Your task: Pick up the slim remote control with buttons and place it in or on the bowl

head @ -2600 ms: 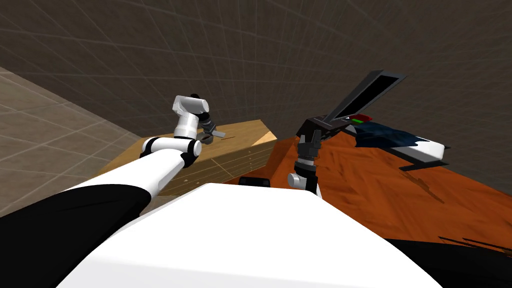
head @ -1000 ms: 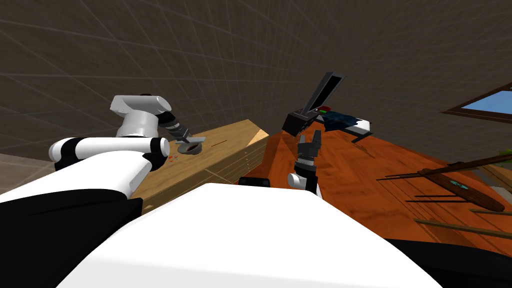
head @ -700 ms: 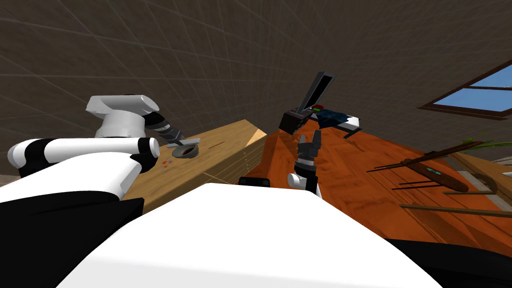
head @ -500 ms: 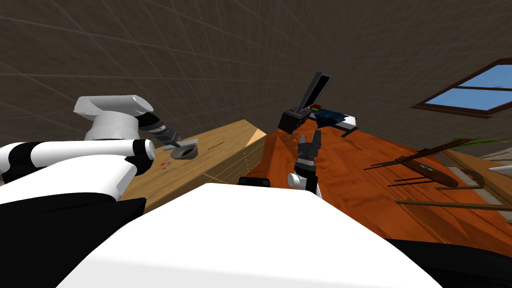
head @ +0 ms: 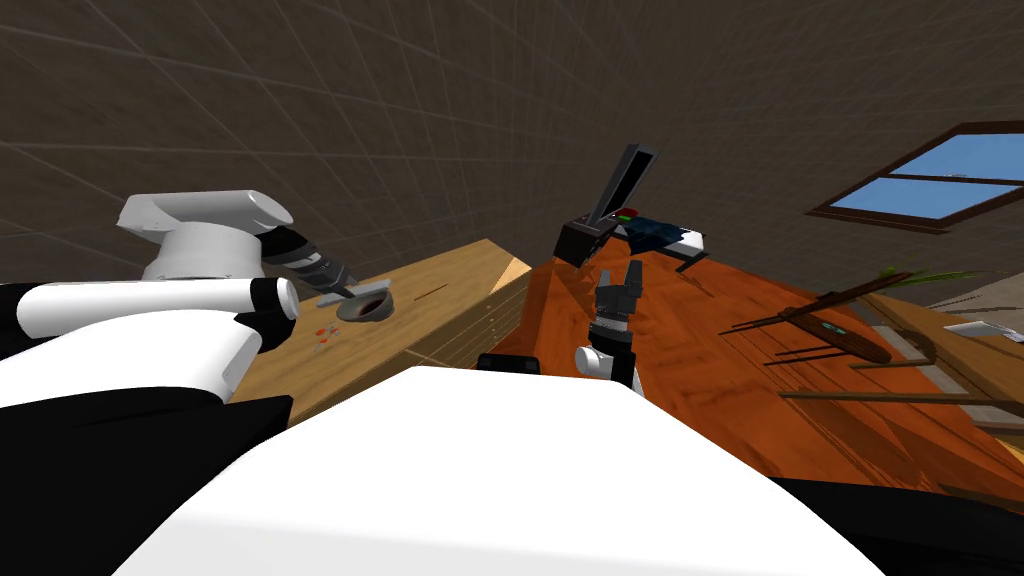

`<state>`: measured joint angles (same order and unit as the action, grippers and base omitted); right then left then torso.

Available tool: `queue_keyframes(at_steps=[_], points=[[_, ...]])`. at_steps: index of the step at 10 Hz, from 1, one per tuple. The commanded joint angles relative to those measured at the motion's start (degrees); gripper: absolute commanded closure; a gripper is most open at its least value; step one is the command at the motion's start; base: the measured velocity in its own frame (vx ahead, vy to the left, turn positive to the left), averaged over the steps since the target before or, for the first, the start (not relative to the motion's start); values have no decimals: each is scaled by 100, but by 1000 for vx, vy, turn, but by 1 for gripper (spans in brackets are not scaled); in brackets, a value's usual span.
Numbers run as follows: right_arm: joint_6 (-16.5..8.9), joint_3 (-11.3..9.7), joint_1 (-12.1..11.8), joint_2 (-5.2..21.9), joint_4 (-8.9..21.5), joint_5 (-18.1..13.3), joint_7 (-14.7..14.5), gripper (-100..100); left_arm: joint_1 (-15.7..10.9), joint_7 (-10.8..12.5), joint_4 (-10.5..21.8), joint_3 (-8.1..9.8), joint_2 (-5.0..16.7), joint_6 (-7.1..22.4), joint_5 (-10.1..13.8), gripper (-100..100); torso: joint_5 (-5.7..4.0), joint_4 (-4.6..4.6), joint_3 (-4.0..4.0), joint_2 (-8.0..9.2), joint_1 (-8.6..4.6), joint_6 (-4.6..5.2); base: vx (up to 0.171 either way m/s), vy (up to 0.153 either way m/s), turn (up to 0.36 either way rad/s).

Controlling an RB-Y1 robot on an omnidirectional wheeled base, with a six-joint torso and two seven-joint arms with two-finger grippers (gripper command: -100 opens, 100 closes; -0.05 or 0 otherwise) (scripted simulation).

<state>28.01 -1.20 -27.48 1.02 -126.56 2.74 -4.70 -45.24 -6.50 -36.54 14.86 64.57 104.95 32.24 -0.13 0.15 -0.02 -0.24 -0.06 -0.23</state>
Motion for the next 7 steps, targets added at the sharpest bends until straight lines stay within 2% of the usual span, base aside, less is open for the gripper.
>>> queue_keyframes(at_steps=[1,2,3,7], points=[[0,0,0,0,0,0,0,0,25,28,212,14,155,17,64,100,0,0,0,0,0,0,-4,12,-117],[0,0,1,0,0,0,0,0,-53,-19,211,-24,101,-28,14,100,-2,0,1,1,-1,4,-3,12,-30],[0,0,0,0,0,0,0,0,-58,-20,240,-27,113,-32,16,-100,-2,1,1,1,-4,3,0,0,0],[0,0,0,0,0,0,0,0,-57,-20,237,-26,111,-31,16,-100,-3,1,1,1,-9,3,0,0,0]])
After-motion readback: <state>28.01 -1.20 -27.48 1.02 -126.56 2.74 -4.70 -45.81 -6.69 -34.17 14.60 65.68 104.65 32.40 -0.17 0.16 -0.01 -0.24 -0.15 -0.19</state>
